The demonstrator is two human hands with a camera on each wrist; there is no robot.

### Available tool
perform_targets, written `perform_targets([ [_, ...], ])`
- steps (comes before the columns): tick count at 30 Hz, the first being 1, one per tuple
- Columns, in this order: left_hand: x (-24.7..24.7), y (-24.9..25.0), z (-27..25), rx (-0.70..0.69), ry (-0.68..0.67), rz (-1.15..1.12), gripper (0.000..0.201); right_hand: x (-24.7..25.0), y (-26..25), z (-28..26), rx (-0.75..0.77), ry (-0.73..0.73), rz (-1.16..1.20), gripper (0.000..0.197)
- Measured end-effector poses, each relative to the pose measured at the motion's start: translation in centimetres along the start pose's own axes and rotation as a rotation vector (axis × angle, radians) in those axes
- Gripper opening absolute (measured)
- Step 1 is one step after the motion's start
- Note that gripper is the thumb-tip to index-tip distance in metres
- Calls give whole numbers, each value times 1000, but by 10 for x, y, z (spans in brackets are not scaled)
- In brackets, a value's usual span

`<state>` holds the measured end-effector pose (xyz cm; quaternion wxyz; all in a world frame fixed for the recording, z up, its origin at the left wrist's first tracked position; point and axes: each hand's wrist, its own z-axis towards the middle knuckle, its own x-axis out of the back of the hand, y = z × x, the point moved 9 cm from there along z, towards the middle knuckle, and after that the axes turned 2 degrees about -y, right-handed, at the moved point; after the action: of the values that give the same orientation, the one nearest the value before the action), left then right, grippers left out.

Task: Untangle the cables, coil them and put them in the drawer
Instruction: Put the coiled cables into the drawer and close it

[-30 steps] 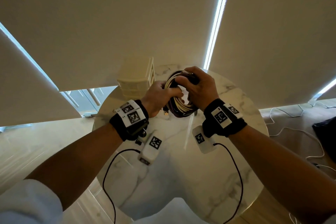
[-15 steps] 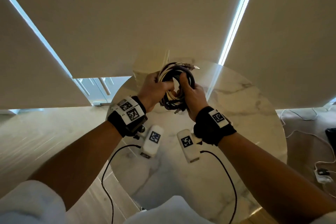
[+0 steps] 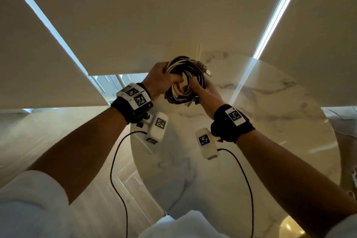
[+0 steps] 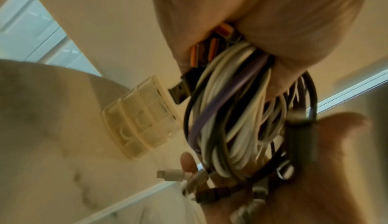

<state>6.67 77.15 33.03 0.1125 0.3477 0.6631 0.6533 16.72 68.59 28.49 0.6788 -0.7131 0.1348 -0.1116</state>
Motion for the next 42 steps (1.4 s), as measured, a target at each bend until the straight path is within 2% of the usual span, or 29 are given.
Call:
perform_targets([
  [3, 17, 3, 29, -10, -10, 71, 16, -1, 17, 25, -119, -48, 213, 42],
  [6, 31, 1, 58, 12, -12, 40, 12, 17, 51, 44, -277, 103, 426, 66],
  [9, 25, -6, 83, 41, -94, 62, 19, 33, 103, 40, -483, 347, 461, 53],
  [13, 16, -26, 110, 132, -177, 76, 14, 17, 147, 41, -630, 450, 546, 24],
  [16, 15, -36, 127, 185, -190, 43, 14, -5, 159, 54, -643, 459, 618, 10],
  [19, 12, -56, 140, 259, -210, -66, 41, -19, 168, 70, -624, 480, 714, 5],
  [21, 12, -79, 149, 307, -188, -158, 49, -21, 174, 79, -609, 499, 749, 4],
  [27, 0, -99, 142, 421, -178, -374, 30, -17, 196, 84, -604, 569, 696, 34],
  [32, 1, -97, 145, 409, -169, -320, 9, -14, 199, 91, -597, 586, 629, 11],
  [37, 4, -101, 148, 422, -123, -270, 3, -23, 205, 88, -718, 616, 680, 5],
  [38, 5, -101, 147, 417, -114, -251, 3, -24, 206, 89, -731, 620, 674, 11],
  [40, 6, -100, 147, 421, -97, -221, 4, -26, 206, 92, -750, 607, 651, 17],
  [42, 6, -98, 146, 421, -93, -214, 3, -34, 205, 92, -762, 558, 636, 10],
])
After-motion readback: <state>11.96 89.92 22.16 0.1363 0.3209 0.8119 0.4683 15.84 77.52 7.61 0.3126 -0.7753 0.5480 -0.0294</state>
